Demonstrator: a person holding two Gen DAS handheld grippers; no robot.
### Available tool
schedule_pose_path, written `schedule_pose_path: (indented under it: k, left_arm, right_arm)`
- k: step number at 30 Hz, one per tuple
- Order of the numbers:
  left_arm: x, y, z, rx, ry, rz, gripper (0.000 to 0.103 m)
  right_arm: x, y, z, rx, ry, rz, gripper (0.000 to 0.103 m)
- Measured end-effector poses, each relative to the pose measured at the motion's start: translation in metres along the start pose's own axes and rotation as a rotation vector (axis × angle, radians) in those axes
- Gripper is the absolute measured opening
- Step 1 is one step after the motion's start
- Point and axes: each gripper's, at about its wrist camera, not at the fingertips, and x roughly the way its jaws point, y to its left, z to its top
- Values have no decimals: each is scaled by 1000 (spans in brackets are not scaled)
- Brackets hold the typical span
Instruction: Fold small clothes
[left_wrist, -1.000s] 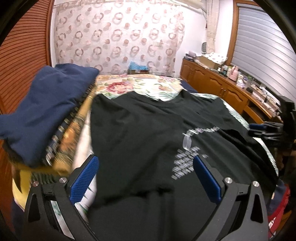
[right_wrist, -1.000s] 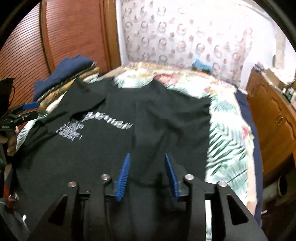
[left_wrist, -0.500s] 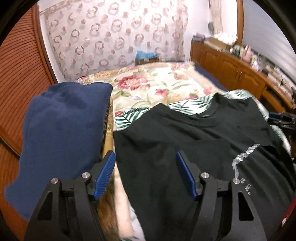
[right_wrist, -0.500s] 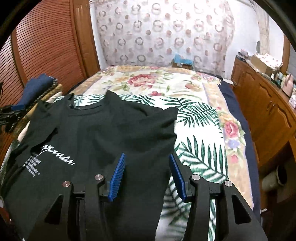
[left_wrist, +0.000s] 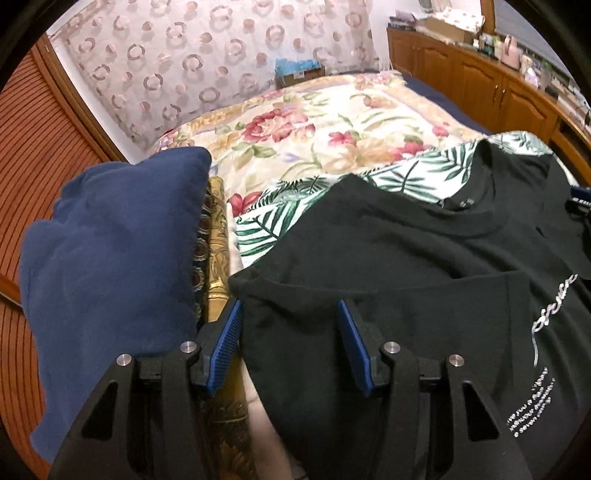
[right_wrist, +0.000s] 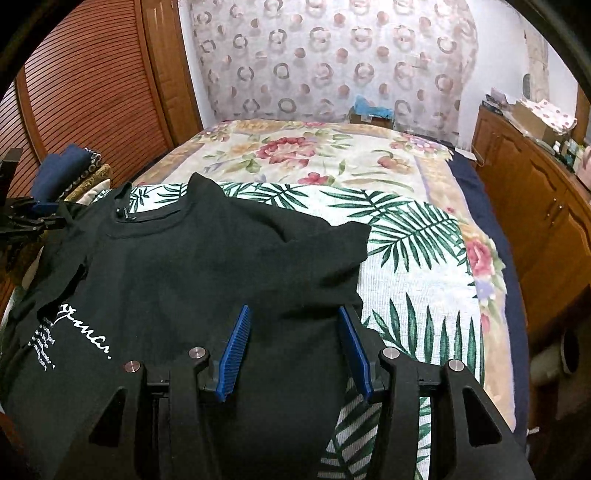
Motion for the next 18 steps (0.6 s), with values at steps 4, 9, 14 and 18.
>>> schedule_pose_path:
  k: [4,9,14,18]
  left_arm:
    - [7,-3,2,21,19,36,55]
    - [11,0,4,32,28,80,32]
    - [6,9,6,3,17,49,6]
    - [-11,11,4,-17,-49,10,5]
  right_arm:
    - [0,-3,1,9,0,8,51]
    - [1,4,2,-23,8,-28,51]
    - [-1,5,3,-56,15,-45,51]
    - [-4,-1,4,-41,11,-46,51]
